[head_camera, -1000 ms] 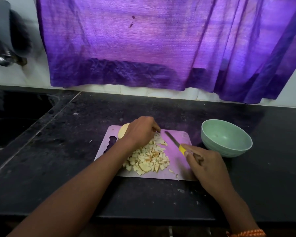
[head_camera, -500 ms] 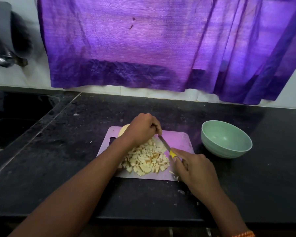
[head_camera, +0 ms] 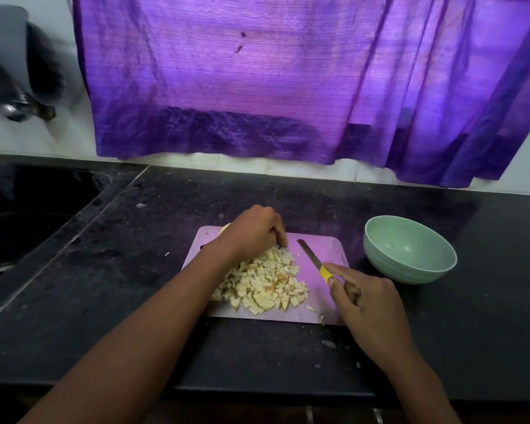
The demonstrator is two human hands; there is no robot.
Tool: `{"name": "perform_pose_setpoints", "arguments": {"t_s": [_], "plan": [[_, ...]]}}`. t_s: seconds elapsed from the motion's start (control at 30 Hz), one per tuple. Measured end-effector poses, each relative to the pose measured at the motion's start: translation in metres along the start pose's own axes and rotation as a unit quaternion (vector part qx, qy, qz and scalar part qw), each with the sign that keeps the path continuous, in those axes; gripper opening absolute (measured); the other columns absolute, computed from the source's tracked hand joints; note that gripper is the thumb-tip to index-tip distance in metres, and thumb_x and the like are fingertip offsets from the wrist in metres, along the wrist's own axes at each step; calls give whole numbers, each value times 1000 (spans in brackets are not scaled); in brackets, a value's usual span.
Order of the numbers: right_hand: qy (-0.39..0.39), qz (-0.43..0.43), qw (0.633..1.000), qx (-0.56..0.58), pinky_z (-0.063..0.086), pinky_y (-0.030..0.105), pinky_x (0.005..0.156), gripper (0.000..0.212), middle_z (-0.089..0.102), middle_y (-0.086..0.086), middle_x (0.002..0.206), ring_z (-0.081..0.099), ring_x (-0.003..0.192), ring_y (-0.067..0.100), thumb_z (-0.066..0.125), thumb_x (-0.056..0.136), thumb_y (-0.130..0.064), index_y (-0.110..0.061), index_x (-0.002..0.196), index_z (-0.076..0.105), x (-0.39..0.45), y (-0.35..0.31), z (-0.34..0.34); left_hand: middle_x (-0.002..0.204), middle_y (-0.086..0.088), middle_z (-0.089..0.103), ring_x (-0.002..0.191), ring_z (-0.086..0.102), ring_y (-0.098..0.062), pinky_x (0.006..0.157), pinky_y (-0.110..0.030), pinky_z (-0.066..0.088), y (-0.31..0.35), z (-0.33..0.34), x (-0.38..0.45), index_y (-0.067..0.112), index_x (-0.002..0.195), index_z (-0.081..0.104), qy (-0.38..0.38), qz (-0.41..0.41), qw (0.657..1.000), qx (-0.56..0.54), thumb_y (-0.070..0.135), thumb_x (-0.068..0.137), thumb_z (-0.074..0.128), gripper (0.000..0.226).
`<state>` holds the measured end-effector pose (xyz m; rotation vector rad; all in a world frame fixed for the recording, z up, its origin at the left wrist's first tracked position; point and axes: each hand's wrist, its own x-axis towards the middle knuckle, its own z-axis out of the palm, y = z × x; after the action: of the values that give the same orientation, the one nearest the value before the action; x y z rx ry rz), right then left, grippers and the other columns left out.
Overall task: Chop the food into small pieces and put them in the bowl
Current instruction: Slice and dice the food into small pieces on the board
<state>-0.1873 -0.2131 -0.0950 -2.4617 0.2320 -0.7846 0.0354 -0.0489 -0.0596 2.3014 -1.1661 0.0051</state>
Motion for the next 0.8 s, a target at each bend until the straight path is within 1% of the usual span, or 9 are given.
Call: {"name": "perform_pose_setpoints", "arguments": {"t_s": [0.13,0.2,0.3,0.37,0.43,0.53,0.63,0.73,0.8], "plan": [[-22,10,999,-40,52,37,58,34,57,-12,57,54,57,10,54,95,-45,-31,118,74,-1,0,3,83,9,79,74,70,-4,78,-31,62,3,-5,-4,23,77,85,17,-2,1000,8,-5,80,53,43],[-62,-8,998,-11,53,38,59,34,63,-8,62,57,58,10,51,96,-48,-32,117,73,0,-4,7,80,11,78,73,69,-3,78,-31,62,4,-6,-4,23,75,85,23,-3,1000,0,-5,81,52,44],[-69,-35,996,38,53,36,58,34,65,-4,65,56,55,10,55,97,-43,-50,129,63,2,-4,9,75,13,77,72,70,-2,79,-31,61,4,-10,-4,22,73,84,32,7,999,-24,-8,81,51,45],[-54,-25,997,48,54,37,58,35,64,0,63,55,52,13,57,96,-43,-46,130,66,4,-2,7,74,11,77,70,72,-6,76,-31,61,2,-15,-5,20,74,83,42,19,997,-56,-11,82,52,45],[-48,-25,998,35,53,31,57,33,63,-7,61,53,51,10,60,97,-40,-40,128,70,5,-2,6,72,7,77,68,73,-12,72,-34,62,1,-20,-8,18,75,83,50,33,994,-95,-14,84,54,43],[-40,-34,998,24,40,28,52,30,47,-10,54,42,48,11,66,97,-29,-37,124,73,5,-6,6,75,5,78,71,75,-14,74,-33,64,0,-27,-10,14,79,84,31,49,991,-121,-14,86,61,37],[-33,-35,999,7,42,31,52,31,46,-7,55,43,48,12,66,96,-29,-37,125,73,6,-7,6,82,5,79,79,76,-13,79,-33,64,-2,-32,-10,16,88,84,4,45,990,-132,-9,87,72,28],[-33,-26,999,11,48,32,55,30,54,-7,56,50,51,13,64,97,-32,-38,125,72,5,-7,5,86,0,79,83,76,-21,83,-41,63,-12,-41,-10,21,92,84,-8,28,989,-143,-2,86,81,23],[-31,-26,999,17,50,34,56,30,56,-4,57,51,52,14,64,97,-32,-37,126,72,5,-7,4,86,-1,79,84,76,-25,84,-39,62,-21,-49,-10,21,94,84,-11,12,989,-149,-2,87,81,24]]}}
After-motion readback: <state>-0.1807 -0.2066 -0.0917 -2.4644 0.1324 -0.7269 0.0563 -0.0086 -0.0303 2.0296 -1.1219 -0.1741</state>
